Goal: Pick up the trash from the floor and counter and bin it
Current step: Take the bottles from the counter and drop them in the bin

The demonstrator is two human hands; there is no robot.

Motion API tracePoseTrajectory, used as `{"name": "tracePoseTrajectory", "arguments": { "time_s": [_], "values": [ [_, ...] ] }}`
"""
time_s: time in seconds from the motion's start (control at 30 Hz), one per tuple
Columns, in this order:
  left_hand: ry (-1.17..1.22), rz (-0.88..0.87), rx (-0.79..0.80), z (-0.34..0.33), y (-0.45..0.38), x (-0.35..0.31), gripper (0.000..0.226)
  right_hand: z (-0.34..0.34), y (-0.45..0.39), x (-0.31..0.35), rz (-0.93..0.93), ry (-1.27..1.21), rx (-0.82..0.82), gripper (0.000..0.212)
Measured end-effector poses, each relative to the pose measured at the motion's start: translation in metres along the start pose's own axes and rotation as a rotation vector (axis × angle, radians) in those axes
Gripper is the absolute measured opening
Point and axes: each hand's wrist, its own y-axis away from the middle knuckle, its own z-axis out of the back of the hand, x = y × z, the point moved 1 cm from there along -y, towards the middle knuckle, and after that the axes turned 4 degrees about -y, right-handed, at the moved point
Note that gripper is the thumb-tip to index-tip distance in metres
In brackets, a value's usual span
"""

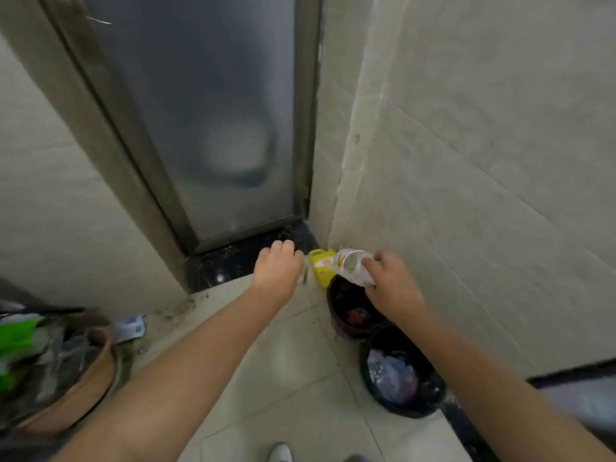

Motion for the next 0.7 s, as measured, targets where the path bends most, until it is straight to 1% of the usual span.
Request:
{"name": "tracePoseTrajectory", "arguments": {
  "time_s": [0.03, 0.07, 0.17, 0.23, 0.3, 0.33, 0.4, 0.5, 0.53, 0.63, 0.7],
  "values": [
    [-0.018, -0.05, 0.014, -0.002, -0.024, -0.011, 0.037, -0.004, -0.006, -0.021, -0.085, -0.024, 0.057, 0.037],
    [-0.028, -0.103, 0.034, -0.005, -0.047, -0.022, 0.037, -0.007, -0.011, -0.039, -0.151, -0.062, 0.081, 0.041],
    [0.015, -0.225, 0.108, -0.02, -0.112, -0.054, 0.033, -0.029, -0.027, -0.095, -0.372, -0.192, 0.164, 0.043],
    [0.079, -0.242, 0.167, -0.038, -0.156, -0.072, 0.033, -0.052, -0.048, -0.127, -0.456, -0.3, 0.152, 0.045],
    [0.136, -0.228, 0.236, -0.061, -0.198, -0.09, 0.037, -0.079, -0.073, -0.155, -0.548, -0.368, 0.217, 0.048],
    [0.148, -0.23, 0.248, -0.073, -0.22, -0.098, 0.039, -0.095, -0.085, -0.168, -0.578, -0.39, 0.243, 0.049],
    [0.164, -0.229, 0.192, -0.099, -0.259, -0.113, 0.047, -0.132, -0.106, -0.192, -0.625, -0.406, 0.306, 0.049],
    [0.18, -0.265, 0.259, -0.155, -0.314, -0.137, 0.054, -0.2, -0.131, -0.225, -0.725, -0.428, 0.344, 0.045],
    [0.191, -0.288, 0.262, -0.181, -0.331, -0.145, 0.054, -0.226, -0.138, -0.234, -0.772, -0.444, 0.346, 0.044],
    [0.205, -0.349, 0.427, -0.275, -0.367, -0.168, 0.052, -0.308, -0.152, -0.258, -0.868, -0.454, 0.39, 0.042],
    [0.204, -0.363, 0.453, -0.333, -0.388, -0.18, 0.048, -0.362, -0.155, -0.271, -0.892, -0.429, 0.444, 0.041]
  ]
}}
